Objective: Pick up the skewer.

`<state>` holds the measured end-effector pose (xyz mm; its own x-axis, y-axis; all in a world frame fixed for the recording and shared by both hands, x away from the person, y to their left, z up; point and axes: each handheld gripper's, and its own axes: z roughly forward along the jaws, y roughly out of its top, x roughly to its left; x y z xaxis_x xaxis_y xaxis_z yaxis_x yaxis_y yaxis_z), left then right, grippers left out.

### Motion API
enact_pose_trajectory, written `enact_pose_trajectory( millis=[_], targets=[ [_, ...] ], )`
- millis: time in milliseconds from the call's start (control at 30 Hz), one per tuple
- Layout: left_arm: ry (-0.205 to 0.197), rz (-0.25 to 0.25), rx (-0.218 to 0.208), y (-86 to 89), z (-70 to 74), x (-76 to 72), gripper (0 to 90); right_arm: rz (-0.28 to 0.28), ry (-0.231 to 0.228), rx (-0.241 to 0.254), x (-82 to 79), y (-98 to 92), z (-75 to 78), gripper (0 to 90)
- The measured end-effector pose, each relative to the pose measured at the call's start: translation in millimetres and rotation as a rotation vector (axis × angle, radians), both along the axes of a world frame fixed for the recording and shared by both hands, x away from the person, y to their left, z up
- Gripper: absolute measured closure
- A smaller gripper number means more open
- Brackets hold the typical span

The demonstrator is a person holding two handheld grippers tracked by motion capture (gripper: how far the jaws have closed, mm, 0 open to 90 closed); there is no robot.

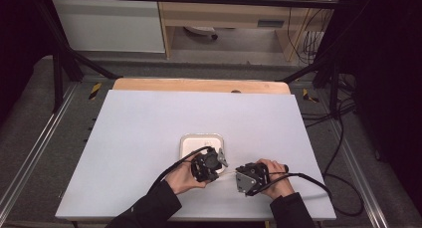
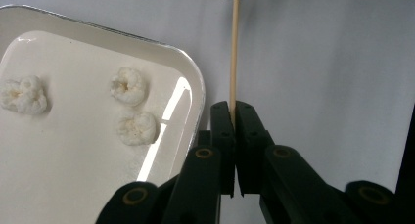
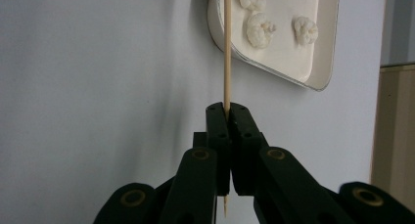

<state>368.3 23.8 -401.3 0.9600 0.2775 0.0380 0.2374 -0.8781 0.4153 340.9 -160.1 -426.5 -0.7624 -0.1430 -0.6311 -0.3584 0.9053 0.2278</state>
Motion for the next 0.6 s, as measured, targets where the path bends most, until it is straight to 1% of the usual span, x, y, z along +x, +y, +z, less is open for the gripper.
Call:
enact_pose_trajectory(
  millis=[33,167,267,300,333,400,433,467,500,567,600],
  targets=[
    [-0.006,-0.002,0.006,-0.2,0.1,-0.6,87.9,-0.002,0.001,-0.001,-0.5,0.1,0.1,89.1],
    [-0.022,-0.008,0.007,-0.3,0.0,-2.0,88.5,0.005,-0.007,-0.002,-0.2,0.6,1.2,88.9],
    [-0.027,-0.005,-0.003,0.2,-0.3,-3.8,88.6,0.006,-0.008,0.0,-0.7,0.3,2.0,88.6],
    [-0.029,-0.011,0.0,0.7,0.2,-3.7,88.7,0.0,-0.007,0.006,-1.1,0.3,2.1,88.3],
    [-0.03,-0.012,-0.009,1.3,0.1,-3.9,88.7,-0.001,-0.007,0.01,-0.9,0.0,2.7,87.7],
    [-0.036,-0.002,-0.027,3.0,0.1,-4.6,88.7,-0.025,-0.005,0.039,-0.8,-1.3,4.2,86.0],
    [-0.024,-0.004,-0.036,3.9,-0.3,-4.8,88.7,-0.031,0.004,0.058,-0.1,-2.2,5.5,84.4],
    [-0.033,-0.002,-0.033,5.3,-0.3,-5.0,88.7,-0.046,0.012,0.071,0.2,-3.2,6.9,80.5],
    [-0.036,0.0,-0.031,7.0,-0.4,-5.1,88.7,-0.073,0.02,0.094,0.8,-4.6,8.0,76.8],
    [-0.04,0.001,-0.034,11.1,-0.6,-4.7,88.7,-0.123,0.054,0.148,1.3,-8.7,9.9,68.3],
    [-0.044,0.006,-0.035,13.5,-0.5,-4.8,88.7,-0.14,0.054,0.172,2.6,-11.4,10.8,65.2]
  ],
)
